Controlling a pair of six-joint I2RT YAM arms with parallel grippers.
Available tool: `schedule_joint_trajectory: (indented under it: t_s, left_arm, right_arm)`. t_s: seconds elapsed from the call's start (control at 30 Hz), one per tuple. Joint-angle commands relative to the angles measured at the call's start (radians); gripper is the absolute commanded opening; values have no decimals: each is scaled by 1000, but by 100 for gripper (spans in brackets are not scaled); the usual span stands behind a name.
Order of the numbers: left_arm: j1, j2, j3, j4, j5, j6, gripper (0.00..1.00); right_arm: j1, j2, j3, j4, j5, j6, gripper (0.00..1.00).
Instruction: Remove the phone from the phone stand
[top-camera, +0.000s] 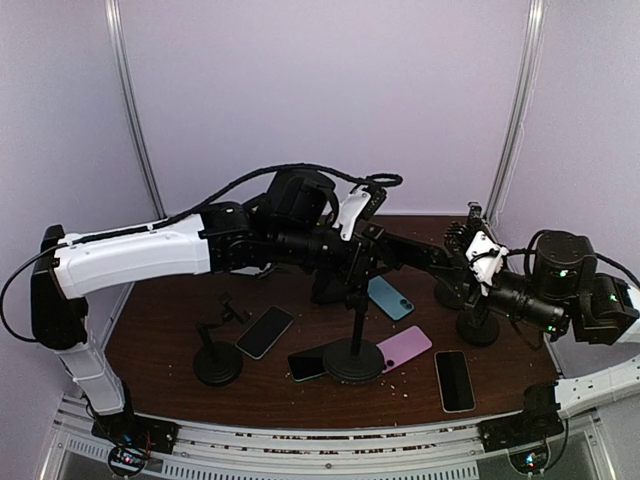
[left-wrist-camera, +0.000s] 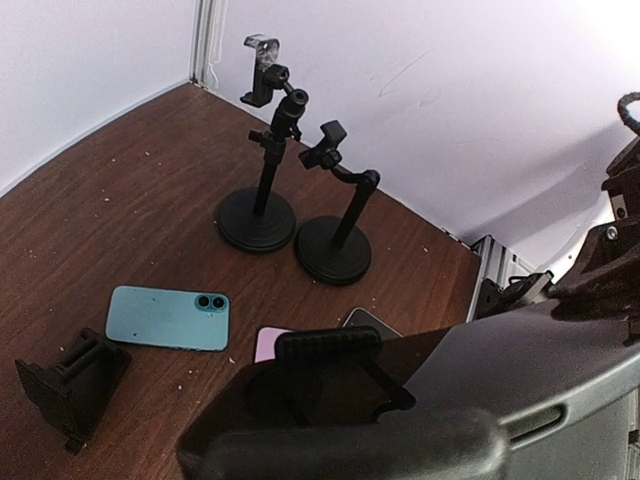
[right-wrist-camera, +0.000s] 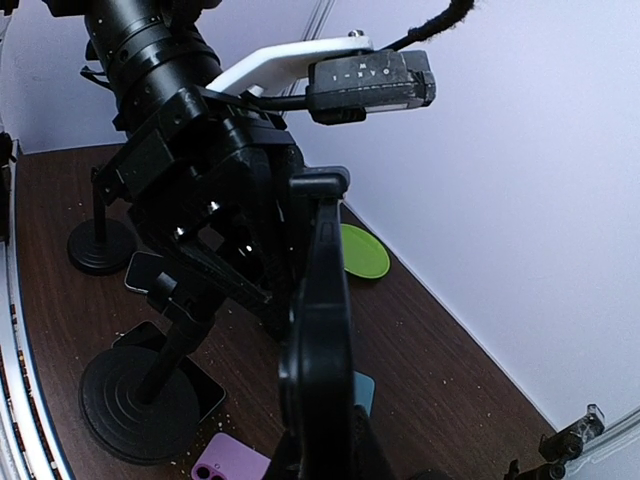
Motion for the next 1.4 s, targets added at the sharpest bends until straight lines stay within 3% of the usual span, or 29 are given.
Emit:
schedule_joint_trajectory:
  t_s: [0.0,0.37,0.73,0.93,1.07,1.37]
  left_arm:
    - [71,15,127,103,-205,0,0]
    - [116,112,360,-27,-185,81,0]
    - [256,110,436,-103,-151,168,0]
    - [301,64,507,-173,-183,337,0]
    - [362,-17,453,-213,-204,393,0]
    - [523,-326,101,-195,-207,469,0]
  right_arm:
    - [32,-70,-9,-82,-77,43,0]
    - [32,-148,-1,-136,-45,75,0]
    - [33,-195,25,-147,-41,99,0]
    - [33,-181,21,-141,-44,112,0]
    - [32,-165,6,-104,-58,132,0]
    - [32,-92,-28,7,-89,182,0]
